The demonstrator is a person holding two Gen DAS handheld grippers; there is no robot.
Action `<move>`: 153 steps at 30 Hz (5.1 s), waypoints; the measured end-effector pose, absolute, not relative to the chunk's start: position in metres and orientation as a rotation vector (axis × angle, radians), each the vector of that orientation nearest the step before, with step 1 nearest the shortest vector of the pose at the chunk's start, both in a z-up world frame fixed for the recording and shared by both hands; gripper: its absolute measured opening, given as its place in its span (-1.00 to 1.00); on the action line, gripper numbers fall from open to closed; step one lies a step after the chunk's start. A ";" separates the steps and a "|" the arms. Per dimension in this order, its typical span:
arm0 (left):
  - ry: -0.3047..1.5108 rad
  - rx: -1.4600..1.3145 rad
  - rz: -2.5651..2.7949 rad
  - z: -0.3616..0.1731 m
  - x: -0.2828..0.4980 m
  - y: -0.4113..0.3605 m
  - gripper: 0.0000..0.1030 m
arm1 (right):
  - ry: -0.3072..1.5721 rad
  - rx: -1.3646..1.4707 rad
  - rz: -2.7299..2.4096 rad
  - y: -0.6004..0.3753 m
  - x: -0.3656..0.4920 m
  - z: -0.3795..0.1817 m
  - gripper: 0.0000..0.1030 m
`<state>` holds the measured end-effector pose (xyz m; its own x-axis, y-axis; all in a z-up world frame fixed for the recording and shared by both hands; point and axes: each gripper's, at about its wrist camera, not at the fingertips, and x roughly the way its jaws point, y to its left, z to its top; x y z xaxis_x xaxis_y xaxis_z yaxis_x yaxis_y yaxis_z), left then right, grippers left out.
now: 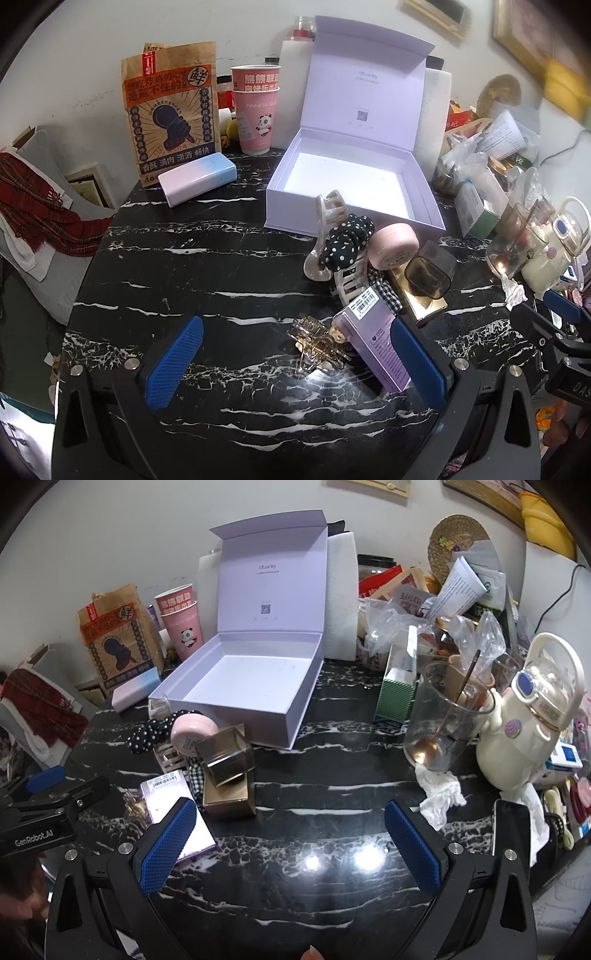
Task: Organize rigid objects
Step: 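Grasp the gold star hair clip with the left gripper while the right gripper grasps the polka-dot scrunchie, then carry the gold clip with the left gripper while the right gripper carries the scrunchie toward the box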
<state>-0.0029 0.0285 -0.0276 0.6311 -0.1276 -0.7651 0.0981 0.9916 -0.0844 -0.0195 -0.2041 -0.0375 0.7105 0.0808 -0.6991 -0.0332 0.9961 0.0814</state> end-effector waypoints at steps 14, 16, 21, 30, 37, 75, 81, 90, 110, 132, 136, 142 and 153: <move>0.917 -0.022 -0.172 -0.047 0.001 0.032 1.00 | 0.794 0.068 0.110 -0.197 -0.012 -0.049 1.00; 0.918 -0.008 -0.177 -0.051 0.003 0.031 1.00 | 0.802 0.068 0.115 -0.196 -0.011 -0.053 1.00; 0.929 0.056 -0.173 -0.061 0.007 0.027 1.00 | 0.820 0.075 0.136 -0.195 -0.006 -0.061 1.00; 0.947 0.104 -0.240 -0.076 0.014 0.022 1.00 | 0.851 0.075 0.153 -0.191 0.004 -0.075 1.00; 0.977 0.134 -0.335 -0.087 0.017 0.020 1.00 | 0.872 0.076 0.174 -0.187 0.011 -0.080 1.00; 0.912 0.108 -0.487 -0.107 0.041 0.027 0.16 | 0.828 -0.016 0.197 -0.156 0.048 -0.068 1.00; 0.915 0.058 -0.450 -0.100 0.051 0.046 0.16 | 0.794 -0.043 0.240 -0.141 0.057 -0.058 1.00; 0.906 -0.003 -0.370 -0.094 0.063 0.076 0.16 | 0.728 -0.122 0.394 -0.097 0.070 -0.053 1.00; 0.920 -0.074 -0.256 -0.089 0.065 0.117 0.16 | 0.716 -0.282 0.447 -0.048 0.077 -0.072 0.26; 0.870 -0.056 -0.255 -0.070 0.061 0.102 0.16 | 0.630 -0.195 0.373 -0.077 0.066 -0.061 -0.69; 0.850 -0.041 -0.273 -0.061 0.059 0.092 0.16 | 0.617 -0.184 0.360 -0.086 0.059 -0.056 -0.69; 0.826 -0.017 -0.312 -0.051 0.052 0.072 0.16 | 0.610 -0.156 0.337 -0.102 0.049 -0.051 -0.69; 0.838 0.007 -0.374 -0.043 0.043 0.028 0.16 | 0.596 -0.110 0.285 -0.135 0.022 -0.046 -0.69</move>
